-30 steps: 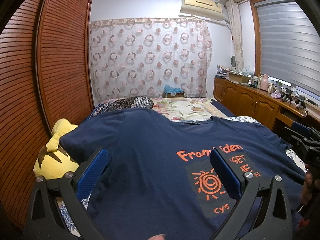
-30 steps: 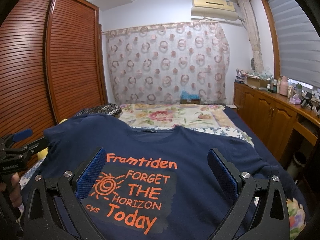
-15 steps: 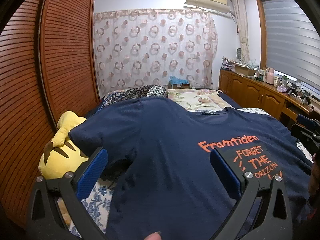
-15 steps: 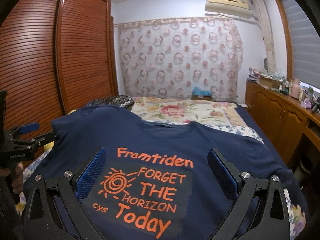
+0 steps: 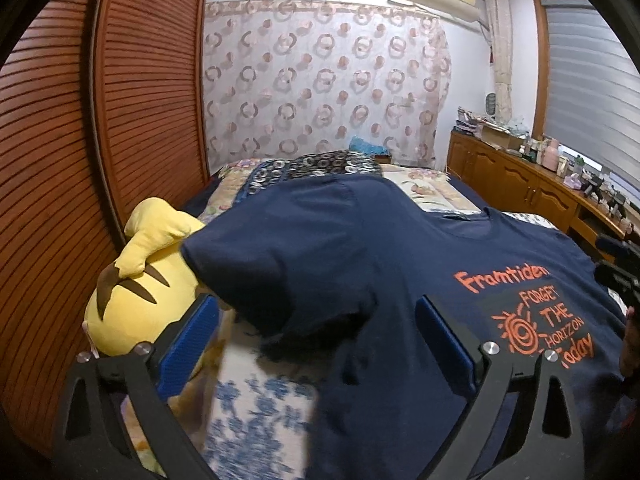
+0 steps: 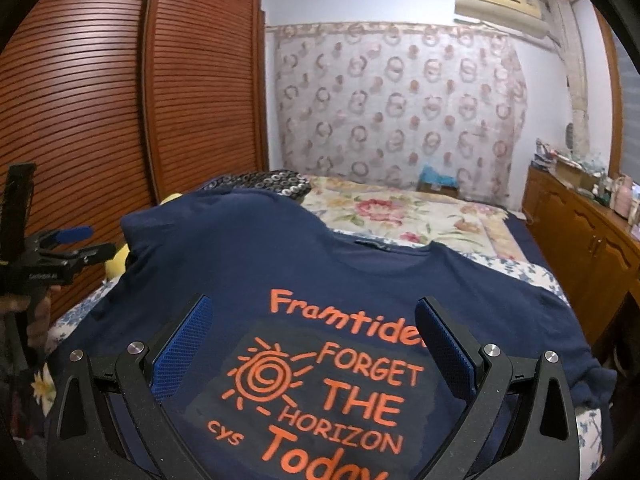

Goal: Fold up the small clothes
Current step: 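Move the left gripper to the shirt side by the plush and grasp it, then fold the grasped shirt side inward over the print with the left gripper, release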

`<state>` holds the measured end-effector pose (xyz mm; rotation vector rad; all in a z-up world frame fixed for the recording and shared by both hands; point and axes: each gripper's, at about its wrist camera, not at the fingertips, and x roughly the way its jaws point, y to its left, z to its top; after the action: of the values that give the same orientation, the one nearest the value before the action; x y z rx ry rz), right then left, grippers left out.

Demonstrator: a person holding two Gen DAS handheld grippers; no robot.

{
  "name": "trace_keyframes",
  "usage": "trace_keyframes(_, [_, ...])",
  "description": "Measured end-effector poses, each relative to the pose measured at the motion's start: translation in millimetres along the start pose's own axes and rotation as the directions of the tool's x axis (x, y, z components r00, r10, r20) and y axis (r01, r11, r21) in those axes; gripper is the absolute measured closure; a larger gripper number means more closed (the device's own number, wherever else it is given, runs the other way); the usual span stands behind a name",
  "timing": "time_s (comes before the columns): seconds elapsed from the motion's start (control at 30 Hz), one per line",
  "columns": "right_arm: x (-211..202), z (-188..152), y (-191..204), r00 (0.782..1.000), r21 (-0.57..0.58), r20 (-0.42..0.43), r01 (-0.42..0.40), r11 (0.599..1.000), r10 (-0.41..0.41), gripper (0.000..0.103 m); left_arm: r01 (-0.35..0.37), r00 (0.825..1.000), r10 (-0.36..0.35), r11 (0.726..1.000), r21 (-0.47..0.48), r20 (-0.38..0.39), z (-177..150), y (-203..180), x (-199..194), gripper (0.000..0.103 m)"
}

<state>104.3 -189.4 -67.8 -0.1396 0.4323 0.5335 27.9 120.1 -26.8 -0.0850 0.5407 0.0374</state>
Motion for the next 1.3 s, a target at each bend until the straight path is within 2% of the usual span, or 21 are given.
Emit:
trace_keyframes(0.27, [11, -8, 11, 0.998, -0.02, -0.047, -0.038, 0.999, 0.037, 0.0, -0.005, 1.0, 0.004, 0.998, -0.058, -0.031, 8, 41, 19, 0.013])
trace_keyframes(0.33, [14, -9, 12, 0.997, -0.021, -0.056, -0.044, 0.999, 0.043, 0.0, 0.006, 0.999, -0.01, 0.996, -0.084, -0.046, 10, 53, 27, 0.025])
trace_keyframes(0.5, [17, -12, 12, 0.996, -0.019, -0.069, -0.051, 0.999, 0.05, 0.0, 0.019, 0.997, -0.029, 0.99, -0.139, -0.069, 15, 73, 46, 0.037])
trace_keyframes(0.57, [18, -12, 13, 0.996, -0.018, -0.075, -0.052, 0.998, 0.051, 0.0, 0.023, 0.996, -0.037, 0.985, -0.168, -0.08, 15, 82, 53, 0.044])
trace_keyframes(0.67, [19, -15, 12, 0.995, -0.015, -0.081, -0.054, 0.998, 0.053, 0.0, 0.036, 0.994, -0.056, 0.978, -0.206, -0.092, 13, 90, 62, 0.06])
trace_keyframes(0.73, [19, -16, 12, 0.995, -0.012, -0.084, -0.053, 0.999, 0.052, 0.0, 0.045, 0.994, -0.065, 0.976, -0.213, -0.087, 12, 92, 63, 0.074])
trace_keyframes(0.8, [18, -16, 11, 0.995, -0.008, -0.087, -0.052, 0.999, 0.051, 0.0, 0.043, 0.996, -0.059, 0.978, -0.203, -0.074, 11, 90, 60, 0.083])
trace_keyframes(0.93, [16, -17, 7, 0.995, 0.001, -0.087, -0.05, 0.999, 0.05, 0.0, 0.05, 0.996, -0.064, 0.981, -0.185, -0.066, 11, 87, 56, 0.095])
trace_keyframes(1.3, [15, -20, 1, 0.995, 0.014, -0.084, -0.045, 0.999, 0.046, 0.0, 0.05, 0.998, -0.046, 0.994, -0.102, 0.04, 29, 64, 21, 0.1])
